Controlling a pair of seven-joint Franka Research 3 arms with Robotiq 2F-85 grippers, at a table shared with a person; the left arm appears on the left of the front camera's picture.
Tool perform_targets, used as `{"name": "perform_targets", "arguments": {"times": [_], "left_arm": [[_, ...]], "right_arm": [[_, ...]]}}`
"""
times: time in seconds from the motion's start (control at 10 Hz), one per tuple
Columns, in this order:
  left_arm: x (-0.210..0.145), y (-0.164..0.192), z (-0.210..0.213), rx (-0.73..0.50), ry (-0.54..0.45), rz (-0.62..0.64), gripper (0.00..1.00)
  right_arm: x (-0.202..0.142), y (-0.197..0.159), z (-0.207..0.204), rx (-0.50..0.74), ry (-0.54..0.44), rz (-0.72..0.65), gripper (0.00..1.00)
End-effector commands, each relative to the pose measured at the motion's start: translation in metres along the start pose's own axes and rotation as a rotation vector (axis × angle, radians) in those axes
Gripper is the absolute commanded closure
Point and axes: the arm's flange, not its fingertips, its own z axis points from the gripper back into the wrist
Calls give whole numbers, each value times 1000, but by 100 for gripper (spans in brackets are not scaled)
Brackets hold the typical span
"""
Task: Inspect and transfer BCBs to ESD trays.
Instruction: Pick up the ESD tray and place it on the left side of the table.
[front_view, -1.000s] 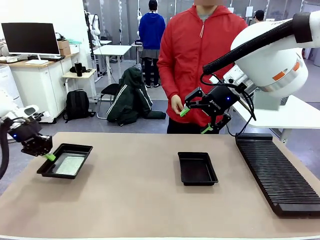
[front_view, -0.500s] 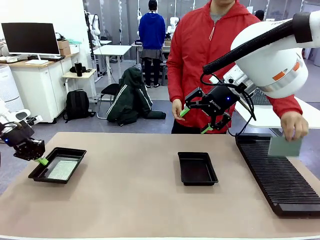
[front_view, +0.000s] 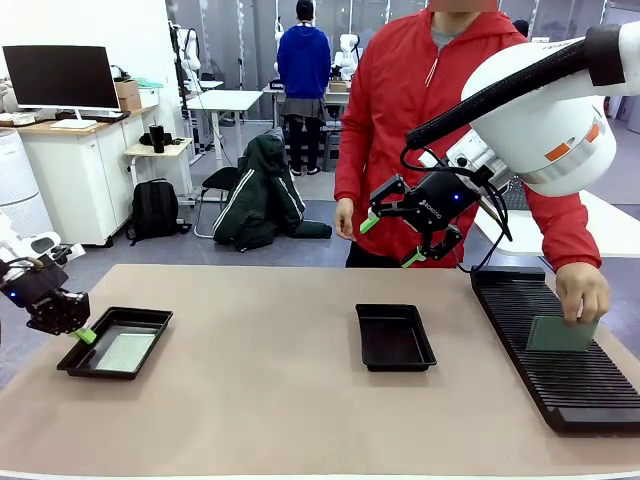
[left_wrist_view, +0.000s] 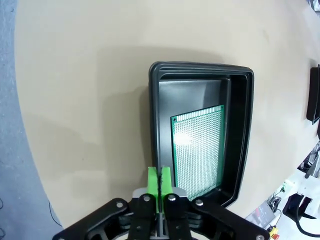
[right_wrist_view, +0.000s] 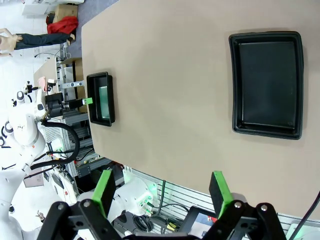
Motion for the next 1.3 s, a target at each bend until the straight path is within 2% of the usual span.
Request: {"name": "perform_targets", "arguments": {"times": [0.0, 0.1, 0.2, 0.5, 0.6, 0.7, 0.8, 0.9, 1.0, 1.2], "left_arm": [[-5, 4, -9, -12, -44, -21, 97], [-5, 3, -12, -8, -46, -24, 97], [-2, 1, -3, -1, -6, 1, 97], [-2, 1, -3, -1, -6, 1, 97], [-2, 1, -5, 1, -12, -2, 86], [-3, 2, -4, 16, -16, 3, 44], [-4, 2, 0, 42, -11, 6, 33], [-4, 1, 6, 60, -7, 4, 38], [-6, -2, 12, 76, -4, 2, 0], [-7, -8, 26, 114, 5, -5, 0]], "right_arm": [[-1, 0, -1, -1, -1, -5, 0], [-1, 0, -1, -1, -1, -5, 0], [-1, 0, -1, -1, -1, -5, 0], [-1, 0, -1, -1, -1, -5, 0], [-1, 0, -1, -1, -1, -5, 0], [-1, 0, -1, -1, -1, -5, 0], [-1, 0, -1, -1, -1, -5, 0], [-1, 0, -1, -1, -1, -5, 0], [-1, 0, -1, -1, -1, -5, 0], [-1, 0, -1, -1, -1, -5, 0]]}}
